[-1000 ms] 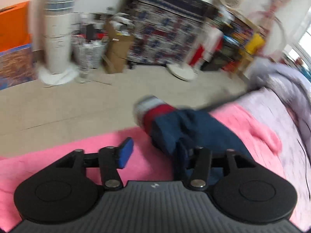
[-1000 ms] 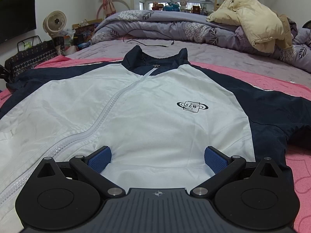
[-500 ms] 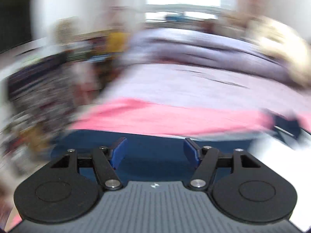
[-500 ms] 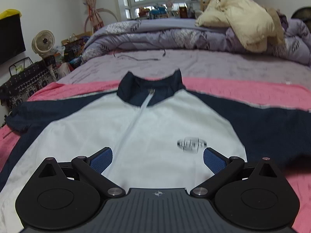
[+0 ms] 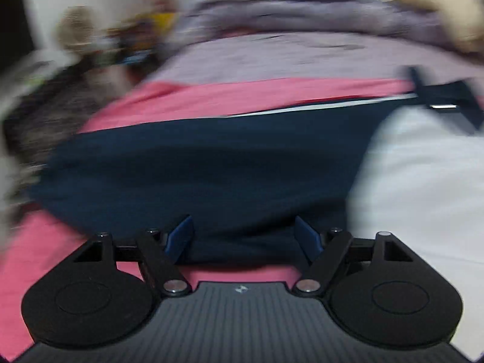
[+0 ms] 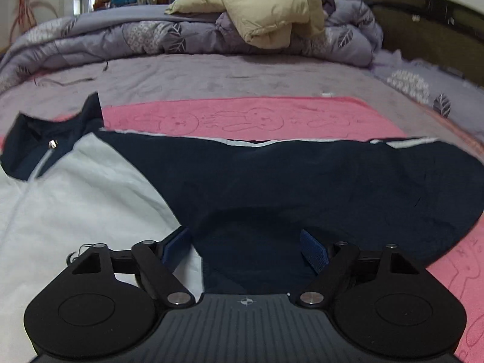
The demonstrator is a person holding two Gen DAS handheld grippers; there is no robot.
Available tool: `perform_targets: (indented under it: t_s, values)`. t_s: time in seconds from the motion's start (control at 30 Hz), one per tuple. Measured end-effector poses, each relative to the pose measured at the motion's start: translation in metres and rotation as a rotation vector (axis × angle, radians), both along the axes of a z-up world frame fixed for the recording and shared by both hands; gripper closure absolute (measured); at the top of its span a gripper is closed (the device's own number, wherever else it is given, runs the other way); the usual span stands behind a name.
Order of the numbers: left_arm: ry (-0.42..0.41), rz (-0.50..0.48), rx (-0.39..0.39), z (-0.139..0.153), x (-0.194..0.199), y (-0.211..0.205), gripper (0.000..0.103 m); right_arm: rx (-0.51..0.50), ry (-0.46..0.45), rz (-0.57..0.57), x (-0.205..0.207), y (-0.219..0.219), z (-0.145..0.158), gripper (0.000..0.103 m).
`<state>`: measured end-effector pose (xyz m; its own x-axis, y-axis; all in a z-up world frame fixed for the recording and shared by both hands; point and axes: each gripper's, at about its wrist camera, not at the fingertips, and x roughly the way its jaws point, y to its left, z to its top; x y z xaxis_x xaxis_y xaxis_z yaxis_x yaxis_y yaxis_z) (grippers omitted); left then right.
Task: Fold clothes
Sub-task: 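Pull the sleeve outward with the left gripper and release it, then grasp the navy collar with the right gripper and straighten it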
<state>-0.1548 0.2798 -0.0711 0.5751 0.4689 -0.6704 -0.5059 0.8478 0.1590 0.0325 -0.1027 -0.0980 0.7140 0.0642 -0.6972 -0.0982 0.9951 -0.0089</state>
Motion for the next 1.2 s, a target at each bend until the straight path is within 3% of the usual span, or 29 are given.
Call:
perform_targets:
  t_s: [0.07,0.1,0.2,0.27,0.33,0.37,0.43,0.5,0.6,0.73,0.87,0.97,1.03,1.07,1.2]
  values:
    - [-0.005,0.081,0.026,0.009,-0.011,0.011,0.035,0.075,0.033,0.039,-0.005,-0.006,0.011,0.026]
    - [-0.031,0.044,0.027,0.018,-0.017,-0.001,0.035,0.104,0.045,0.090,-0.011,0.002,0.018,0.026]
    - [-0.101,-0.178,0.018,0.038,-0.030,-0.060,0.026,0.173,0.093,0.263,-0.026,0.039,0.036,0.024]
    - [-0.093,-0.341,-0.020,0.032,-0.034,-0.096,0.021,0.199,0.139,0.379,-0.031,0.073,0.038,0.024]
    - [-0.036,-0.429,-0.036,0.012,-0.035,-0.124,0.020,0.162,0.159,0.446,-0.030,0.109,0.028,0.022]
    - [0.012,-0.422,-0.037,-0.002,-0.031,-0.130,0.020,0.122,0.160,0.463,-0.027,0.127,0.019,0.022]
    - [-0.021,-0.384,-0.053,-0.017,-0.040,-0.126,0.017,0.041,0.152,0.489,-0.021,0.162,0.002,0.021]
    - [-0.061,-0.355,-0.076,-0.024,-0.050,-0.120,0.014,-0.027,0.047,0.452,-0.007,0.181,-0.011,0.012]
    - [-0.095,-0.338,-0.104,-0.025,-0.054,-0.109,0.011,0.033,0.068,0.356,0.046,0.191,-0.016,0.001]
    - [-0.111,-0.337,-0.079,-0.027,-0.064,-0.112,0.009,0.031,0.041,0.295,0.110,0.205,-0.023,0.000]
    - [-0.122,-0.337,-0.096,-0.033,-0.057,-0.105,0.007,0.036,0.024,0.207,0.133,0.214,-0.025,0.000]
    - [-0.124,-0.337,-0.100,-0.034,-0.058,-0.104,0.005,0.033,0.013,0.239,0.114,0.204,-0.013,0.001]
    - [-0.125,-0.338,-0.100,-0.035,-0.058,-0.104,0.004,0.031,0.005,0.261,0.102,0.197,-0.006,0.012]
    - [-0.125,-0.337,-0.099,-0.035,-0.057,-0.103,0.004,0.030,0.001,0.274,0.094,0.193,-0.001,0.012]
    - [-0.128,-0.336,-0.098,-0.036,-0.057,-0.103,0.004,0.066,0.003,0.399,0.027,0.172,0.022,0.012]
